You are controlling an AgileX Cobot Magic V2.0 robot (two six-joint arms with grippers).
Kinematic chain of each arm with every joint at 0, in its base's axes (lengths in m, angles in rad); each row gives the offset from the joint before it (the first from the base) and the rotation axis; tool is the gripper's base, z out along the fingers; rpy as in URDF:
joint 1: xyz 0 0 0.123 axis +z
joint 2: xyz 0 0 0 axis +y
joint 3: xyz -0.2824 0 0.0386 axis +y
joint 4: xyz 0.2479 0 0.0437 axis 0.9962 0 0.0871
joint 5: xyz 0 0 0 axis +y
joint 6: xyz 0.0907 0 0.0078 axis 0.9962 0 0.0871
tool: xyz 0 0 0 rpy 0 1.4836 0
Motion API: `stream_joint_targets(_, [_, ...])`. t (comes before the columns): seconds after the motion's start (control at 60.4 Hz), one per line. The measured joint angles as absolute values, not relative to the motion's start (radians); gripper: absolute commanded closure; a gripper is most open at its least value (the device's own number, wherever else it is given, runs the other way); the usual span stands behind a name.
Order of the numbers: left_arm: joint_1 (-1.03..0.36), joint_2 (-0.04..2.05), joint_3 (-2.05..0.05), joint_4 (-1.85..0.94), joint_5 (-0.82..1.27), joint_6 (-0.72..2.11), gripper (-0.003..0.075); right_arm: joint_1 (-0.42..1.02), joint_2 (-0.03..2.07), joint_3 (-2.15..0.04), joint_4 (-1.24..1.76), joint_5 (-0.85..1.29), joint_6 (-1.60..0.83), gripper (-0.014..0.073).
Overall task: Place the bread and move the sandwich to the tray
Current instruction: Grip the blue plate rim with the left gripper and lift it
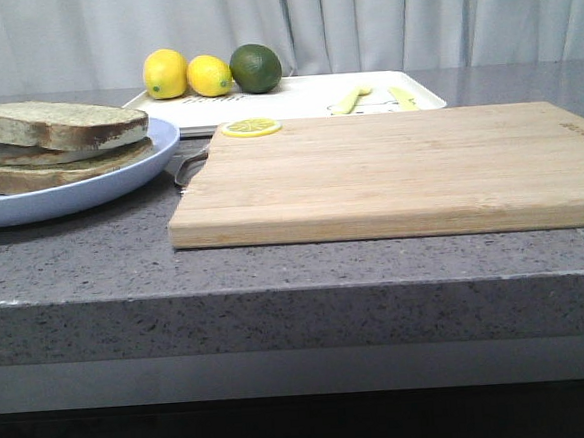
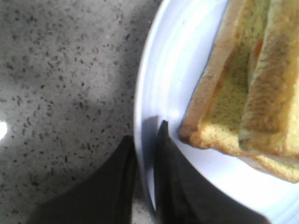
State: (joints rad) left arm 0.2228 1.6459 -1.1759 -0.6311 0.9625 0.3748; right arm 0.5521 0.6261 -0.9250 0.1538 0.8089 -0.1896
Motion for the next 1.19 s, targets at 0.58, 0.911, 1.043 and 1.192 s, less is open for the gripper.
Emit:
stream_joint_targets(0.58, [0.245, 1.588, -1.329, -0.657, 1.036, 0.414, 0.0738, 0.552, 0.626, -0.925, 0.154, 0.809, -0.190, 0.0160])
stream_joint_targets(0.911, [0.153, 1.625, -1.509, -0.786, 1.032, 0.414, 0.0738, 0.552, 0.626, -0.925, 0.154, 0.809, -0.190, 0.0160])
stream_joint_targets(1.043, [0.100, 1.713, -1.607, -0.848, 1.016, 0.384, 0.0738, 0.552, 0.626, -0.925, 0.154, 0.809, -0.190, 0.0160])
stream_joint_targets(1.192, [0.039, 1.862, -1.745, -0.863, 0.994, 0.308, 0.0738, 0.552, 0.626, -0.925, 0.154, 0.809, -0.190, 0.0160])
